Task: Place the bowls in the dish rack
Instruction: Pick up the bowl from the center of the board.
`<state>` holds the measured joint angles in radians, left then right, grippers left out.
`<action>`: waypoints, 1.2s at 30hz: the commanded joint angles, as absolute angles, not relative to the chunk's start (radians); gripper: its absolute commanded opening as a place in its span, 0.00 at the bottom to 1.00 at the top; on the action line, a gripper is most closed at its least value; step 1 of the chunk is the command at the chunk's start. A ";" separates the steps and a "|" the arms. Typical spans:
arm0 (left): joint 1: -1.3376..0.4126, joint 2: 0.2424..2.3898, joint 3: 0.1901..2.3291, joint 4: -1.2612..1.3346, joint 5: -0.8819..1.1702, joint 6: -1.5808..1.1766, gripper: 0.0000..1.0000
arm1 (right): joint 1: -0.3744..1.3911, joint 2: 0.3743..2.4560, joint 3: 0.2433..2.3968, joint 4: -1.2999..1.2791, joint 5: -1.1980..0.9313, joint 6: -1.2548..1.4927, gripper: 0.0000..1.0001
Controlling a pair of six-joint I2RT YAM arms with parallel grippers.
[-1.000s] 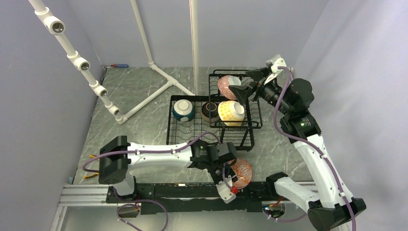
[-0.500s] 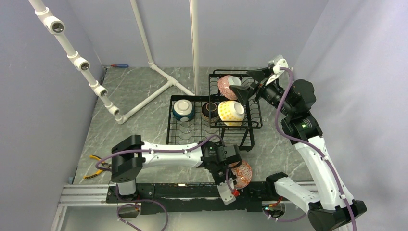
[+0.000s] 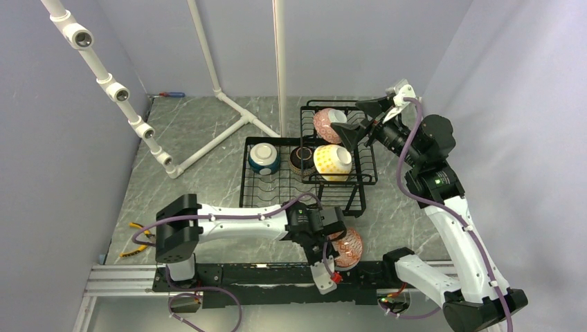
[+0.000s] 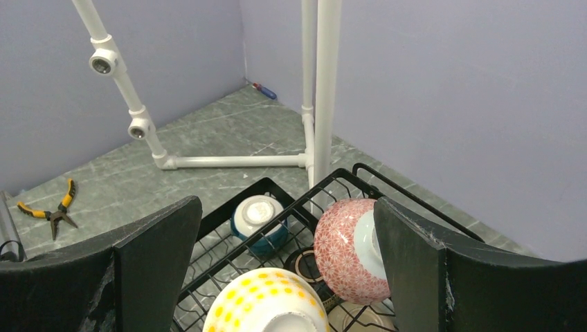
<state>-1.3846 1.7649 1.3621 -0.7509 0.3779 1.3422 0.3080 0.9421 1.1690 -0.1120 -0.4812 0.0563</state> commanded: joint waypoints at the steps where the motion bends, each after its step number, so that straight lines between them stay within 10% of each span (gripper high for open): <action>1: -1.387 1.641 1.356 -0.704 0.395 1.348 0.03 | 0.304 0.925 1.189 -0.071 -0.489 0.061 1.00; 25: -1.374 1.214 1.348 -0.720 0.396 1.266 0.03 | 0.303 0.872 1.266 -0.025 -0.818 0.008 1.00; 36: -1.003 1.141 1.457 -0.890 0.660 1.342 0.03 | 0.304 0.928 1.299 -0.006 -1.042 -0.074 1.00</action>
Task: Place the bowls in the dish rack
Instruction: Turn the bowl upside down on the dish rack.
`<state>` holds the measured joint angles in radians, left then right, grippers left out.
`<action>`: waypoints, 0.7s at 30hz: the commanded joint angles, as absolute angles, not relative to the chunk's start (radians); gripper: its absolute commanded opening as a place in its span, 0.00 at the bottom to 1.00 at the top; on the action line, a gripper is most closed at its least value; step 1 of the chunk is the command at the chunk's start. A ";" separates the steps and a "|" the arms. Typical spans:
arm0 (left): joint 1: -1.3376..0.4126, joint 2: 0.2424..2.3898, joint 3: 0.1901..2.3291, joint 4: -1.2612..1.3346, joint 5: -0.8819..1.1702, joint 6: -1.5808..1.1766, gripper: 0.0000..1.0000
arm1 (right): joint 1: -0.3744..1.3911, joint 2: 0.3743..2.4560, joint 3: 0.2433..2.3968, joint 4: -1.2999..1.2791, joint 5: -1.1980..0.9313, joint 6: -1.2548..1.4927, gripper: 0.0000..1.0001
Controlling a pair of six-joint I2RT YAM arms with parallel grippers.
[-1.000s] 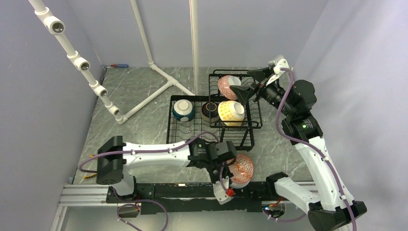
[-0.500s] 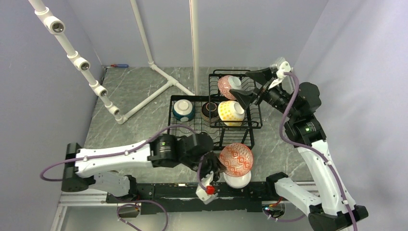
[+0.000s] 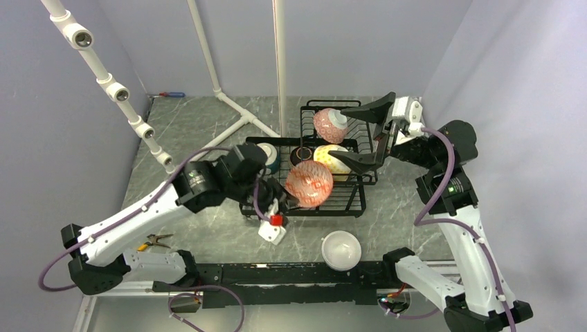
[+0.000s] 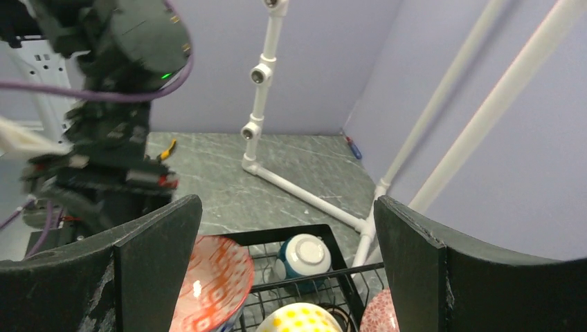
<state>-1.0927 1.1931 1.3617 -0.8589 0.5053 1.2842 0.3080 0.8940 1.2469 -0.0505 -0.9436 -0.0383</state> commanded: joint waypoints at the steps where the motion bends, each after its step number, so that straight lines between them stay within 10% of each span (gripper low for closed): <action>1: -0.976 1.142 1.475 -0.913 0.683 1.354 0.03 | 0.304 0.943 1.311 -0.013 -1.060 -0.084 0.99; 14: -0.513 1.181 1.602 -1.217 0.949 1.499 0.03 | 0.332 1.149 1.386 0.010 -1.321 -0.182 0.96; 21: -0.363 1.322 1.725 -1.405 1.135 1.572 0.03 | 0.480 1.283 1.555 -0.406 -1.156 -0.650 0.97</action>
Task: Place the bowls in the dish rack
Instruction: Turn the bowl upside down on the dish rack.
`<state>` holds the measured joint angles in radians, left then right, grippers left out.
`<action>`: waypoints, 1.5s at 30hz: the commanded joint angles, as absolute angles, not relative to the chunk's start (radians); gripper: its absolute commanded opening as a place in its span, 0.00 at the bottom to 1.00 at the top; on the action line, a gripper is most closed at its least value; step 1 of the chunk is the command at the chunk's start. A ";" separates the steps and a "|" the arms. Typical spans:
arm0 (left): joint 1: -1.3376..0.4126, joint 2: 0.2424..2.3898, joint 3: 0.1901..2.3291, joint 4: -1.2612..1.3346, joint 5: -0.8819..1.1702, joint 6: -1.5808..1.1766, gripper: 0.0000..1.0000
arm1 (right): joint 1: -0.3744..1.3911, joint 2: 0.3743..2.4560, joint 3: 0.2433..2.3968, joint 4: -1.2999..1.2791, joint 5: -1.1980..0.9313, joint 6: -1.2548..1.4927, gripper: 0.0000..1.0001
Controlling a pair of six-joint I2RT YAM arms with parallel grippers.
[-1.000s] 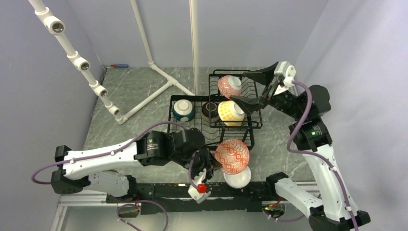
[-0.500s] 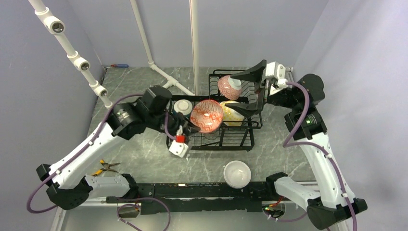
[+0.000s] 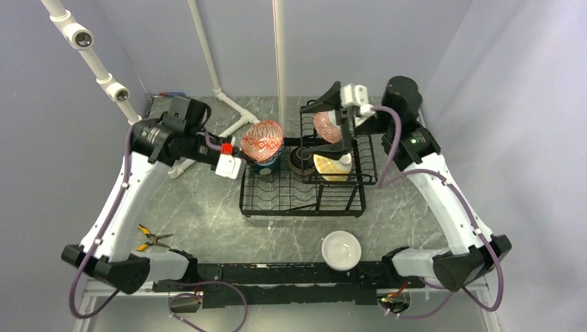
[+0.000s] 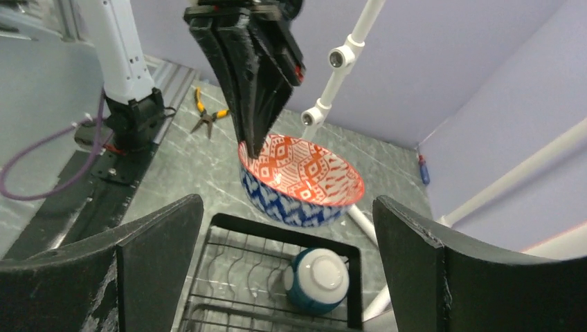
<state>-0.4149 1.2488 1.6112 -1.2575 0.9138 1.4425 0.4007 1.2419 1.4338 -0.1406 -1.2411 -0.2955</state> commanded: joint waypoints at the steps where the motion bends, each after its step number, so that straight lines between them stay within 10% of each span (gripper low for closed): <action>1: -0.355 1.347 1.755 -1.455 1.151 1.592 0.03 | 0.515 1.297 1.571 -0.469 -1.089 -0.778 0.98; 23: -0.338 1.433 1.860 -1.572 1.182 1.527 0.03 | 0.794 1.459 1.536 -0.586 -0.646 -1.208 0.82; 29: -0.337 1.441 1.859 -1.558 1.128 1.504 0.03 | 0.814 1.443 1.492 -0.542 -0.595 -1.211 0.46; 33: -0.337 1.418 1.815 -1.478 1.114 1.473 0.03 | 0.815 1.422 1.453 -0.472 -0.574 -1.178 0.00; 39: -0.337 1.353 1.714 -1.295 1.084 1.401 0.03 | 0.815 1.423 1.450 -0.442 -0.569 -1.149 0.00; 45: -0.337 1.244 1.589 -1.112 0.984 1.389 0.78 | 0.802 1.424 1.478 -0.432 -0.583 -1.105 0.00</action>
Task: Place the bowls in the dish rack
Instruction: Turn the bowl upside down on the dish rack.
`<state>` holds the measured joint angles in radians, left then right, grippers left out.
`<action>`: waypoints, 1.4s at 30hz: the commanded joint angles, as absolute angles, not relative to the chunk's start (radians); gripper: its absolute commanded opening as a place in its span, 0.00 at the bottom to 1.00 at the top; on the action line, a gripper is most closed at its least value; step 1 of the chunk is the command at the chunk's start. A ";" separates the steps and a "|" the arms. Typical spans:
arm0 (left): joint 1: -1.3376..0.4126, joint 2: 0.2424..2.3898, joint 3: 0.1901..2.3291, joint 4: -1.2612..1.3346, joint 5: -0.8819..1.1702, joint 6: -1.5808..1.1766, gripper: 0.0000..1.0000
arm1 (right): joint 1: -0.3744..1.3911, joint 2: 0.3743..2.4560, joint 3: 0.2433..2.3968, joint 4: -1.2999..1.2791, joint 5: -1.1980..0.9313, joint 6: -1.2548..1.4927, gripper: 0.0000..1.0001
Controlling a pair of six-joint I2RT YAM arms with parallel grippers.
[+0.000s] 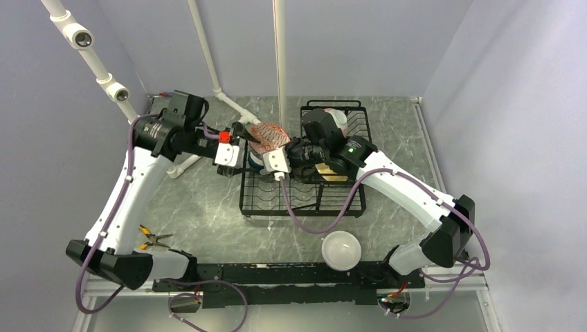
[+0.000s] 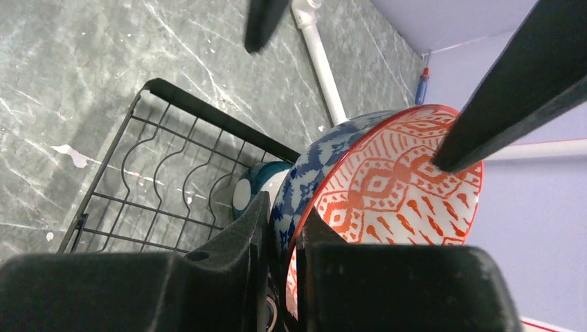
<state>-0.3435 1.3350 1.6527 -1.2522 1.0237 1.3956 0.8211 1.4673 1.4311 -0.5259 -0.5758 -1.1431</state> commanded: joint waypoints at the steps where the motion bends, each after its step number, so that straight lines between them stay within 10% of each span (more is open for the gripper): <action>1: -0.337 1.210 1.551 -1.059 0.966 1.377 0.85 | 0.796 1.425 1.491 -0.442 -0.601 -1.097 0.00; 18: -0.398 0.884 1.015 -0.282 0.822 1.384 0.94 | 0.744 1.364 1.561 -0.470 -0.914 -0.884 0.00; 42: -0.433 0.953 1.237 -0.662 0.865 1.578 0.94 | 0.744 1.452 1.631 -0.607 -0.933 -0.899 0.00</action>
<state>-0.4217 0.8967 1.1526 -0.4988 0.7849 1.5082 0.7410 1.4616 1.5661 -0.6476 -0.8669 -0.8944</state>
